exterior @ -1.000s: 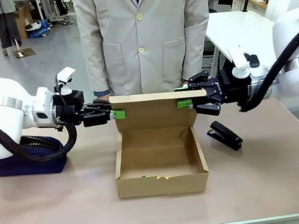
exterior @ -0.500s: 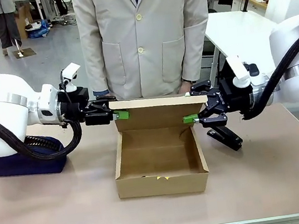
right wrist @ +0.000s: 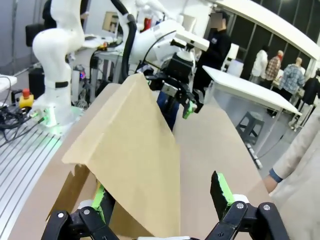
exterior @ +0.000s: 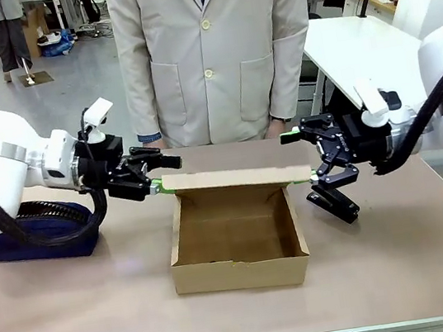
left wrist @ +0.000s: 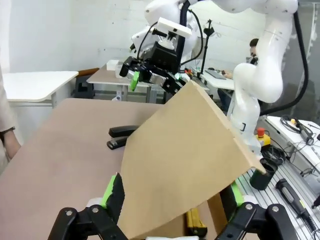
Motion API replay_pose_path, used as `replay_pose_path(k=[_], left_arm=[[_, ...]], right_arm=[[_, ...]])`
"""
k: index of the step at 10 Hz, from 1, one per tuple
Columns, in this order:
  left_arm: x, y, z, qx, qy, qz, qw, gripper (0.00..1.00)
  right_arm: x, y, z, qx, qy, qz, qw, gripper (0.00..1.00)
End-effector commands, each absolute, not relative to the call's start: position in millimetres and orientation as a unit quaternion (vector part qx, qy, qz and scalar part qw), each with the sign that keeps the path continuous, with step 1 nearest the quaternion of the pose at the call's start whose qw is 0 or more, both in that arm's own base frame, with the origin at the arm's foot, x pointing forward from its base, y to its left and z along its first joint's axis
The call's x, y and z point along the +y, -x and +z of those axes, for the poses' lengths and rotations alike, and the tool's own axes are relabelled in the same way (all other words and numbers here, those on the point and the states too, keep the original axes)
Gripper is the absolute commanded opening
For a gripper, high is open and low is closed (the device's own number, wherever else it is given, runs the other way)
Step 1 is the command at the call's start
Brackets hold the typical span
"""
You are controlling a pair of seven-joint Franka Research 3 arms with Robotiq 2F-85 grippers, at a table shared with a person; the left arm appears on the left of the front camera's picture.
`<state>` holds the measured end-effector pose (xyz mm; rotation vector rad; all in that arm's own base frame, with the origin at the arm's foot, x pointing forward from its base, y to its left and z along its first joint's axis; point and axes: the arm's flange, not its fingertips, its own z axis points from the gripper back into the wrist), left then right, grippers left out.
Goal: Pack the item into the box.
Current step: Close the Mailer Box.
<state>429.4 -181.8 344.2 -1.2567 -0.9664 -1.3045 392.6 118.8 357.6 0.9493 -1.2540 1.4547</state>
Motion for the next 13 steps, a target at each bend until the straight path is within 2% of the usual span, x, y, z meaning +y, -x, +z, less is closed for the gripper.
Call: replay_pose_path(k=[1, 3, 4, 5, 7, 9, 13], left_arm=[[-159.0, -406.1, 350.6, -0.416, 0.497, -0.559, 0.517, 1.0], [-136.9, -391.2, 358.3, -0.446, 0.478, -0.548, 0.522, 1.0], [-127.2, -387.0, 366.0, -0.476, 0.468, -0.529, 0.524, 1.0], [-126.7, -385.2, 374.2, -0.512, 0.494, -0.492, 0.502, 1.0], [-141.8, -390.3, 384.1, -0.547, 0.528, -0.407, 0.506, 1.0], [-167.2, -394.1, 379.7, -0.519, 0.527, -0.405, 0.538, 1.0], [-191.6, -402.1, 340.8, -0.385, 0.501, -0.479, 0.609, 1.0]], right_arm=[[90.3, -371.4, 325.5, -0.501, -0.384, 0.614, 0.473, 1.0], [56.2, -352.5, 340.2, -0.499, -0.382, 0.613, 0.479, 1.0], [45.5, -349.7, 347.3, -0.53, -0.385, 0.577, 0.488, 1.0], [48.6, -352.8, 350.1, -0.545, -0.397, 0.546, 0.497, 1.0], [70.2, -365.2, 350.6, -0.56, -0.46, 0.439, 0.531, 1.0], [103.4, -368.6, 344.9, -0.509, -0.461, 0.445, 0.574, 1.0], [149.4, -365.0, 322.9, -0.392, -0.428, 0.535, 0.614, 1.0]])
